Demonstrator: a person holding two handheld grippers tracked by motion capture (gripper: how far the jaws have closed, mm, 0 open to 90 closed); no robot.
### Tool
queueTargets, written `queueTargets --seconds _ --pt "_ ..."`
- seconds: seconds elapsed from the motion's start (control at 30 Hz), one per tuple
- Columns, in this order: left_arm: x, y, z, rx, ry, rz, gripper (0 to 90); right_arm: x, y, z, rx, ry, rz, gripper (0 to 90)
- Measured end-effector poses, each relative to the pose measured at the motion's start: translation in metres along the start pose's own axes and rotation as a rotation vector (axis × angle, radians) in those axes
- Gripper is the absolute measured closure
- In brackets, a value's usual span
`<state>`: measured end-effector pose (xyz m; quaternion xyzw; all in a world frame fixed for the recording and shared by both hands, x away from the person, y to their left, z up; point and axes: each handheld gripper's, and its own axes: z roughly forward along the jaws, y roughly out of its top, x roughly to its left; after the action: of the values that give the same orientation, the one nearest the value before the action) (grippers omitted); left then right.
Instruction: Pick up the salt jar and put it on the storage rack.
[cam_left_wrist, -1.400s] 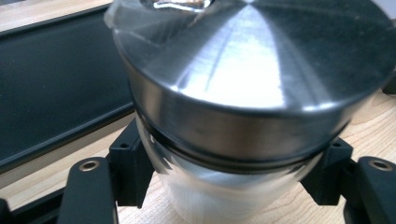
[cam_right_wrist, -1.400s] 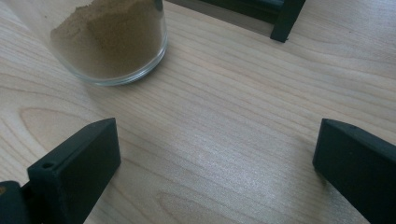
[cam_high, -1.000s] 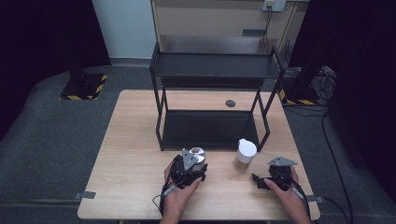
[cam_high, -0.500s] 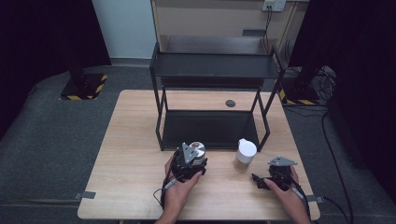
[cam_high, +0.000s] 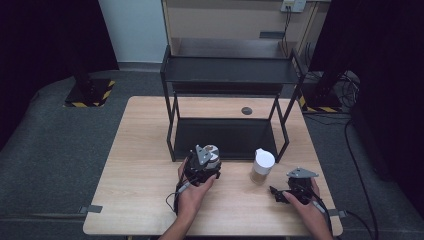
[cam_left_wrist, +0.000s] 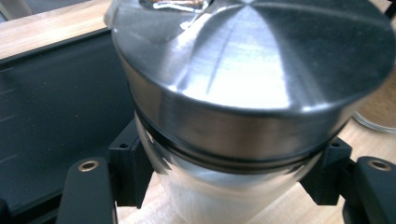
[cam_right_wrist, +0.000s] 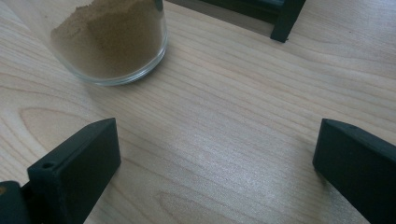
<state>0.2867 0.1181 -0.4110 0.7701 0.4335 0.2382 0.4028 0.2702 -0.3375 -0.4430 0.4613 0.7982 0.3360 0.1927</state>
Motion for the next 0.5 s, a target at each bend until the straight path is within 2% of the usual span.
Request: queueTargets --seconds 0.27,0.3,0.4,0.5 --pt "0.005 0.009 0.008 -0.003 0.011 -0.005 29.8 0.0 0.0 0.0 -0.001 0.0 -0.001 1.3" --pt "0.007 0.011 0.012 -0.012 0.007 0.014 29.8 0.0 0.0 0.0 -0.001 0.001 -0.001 1.3" --pt "0.006 0.015 0.013 0.001 0.016 0.007 29.8 0.0 0.0 0.0 -0.001 0.001 -0.002 1.3" --pt "0.01 0.018 0.018 -0.015 0.011 0.015 29.8 0.0 0.0 0.0 -0.001 0.001 -0.002 1.3"
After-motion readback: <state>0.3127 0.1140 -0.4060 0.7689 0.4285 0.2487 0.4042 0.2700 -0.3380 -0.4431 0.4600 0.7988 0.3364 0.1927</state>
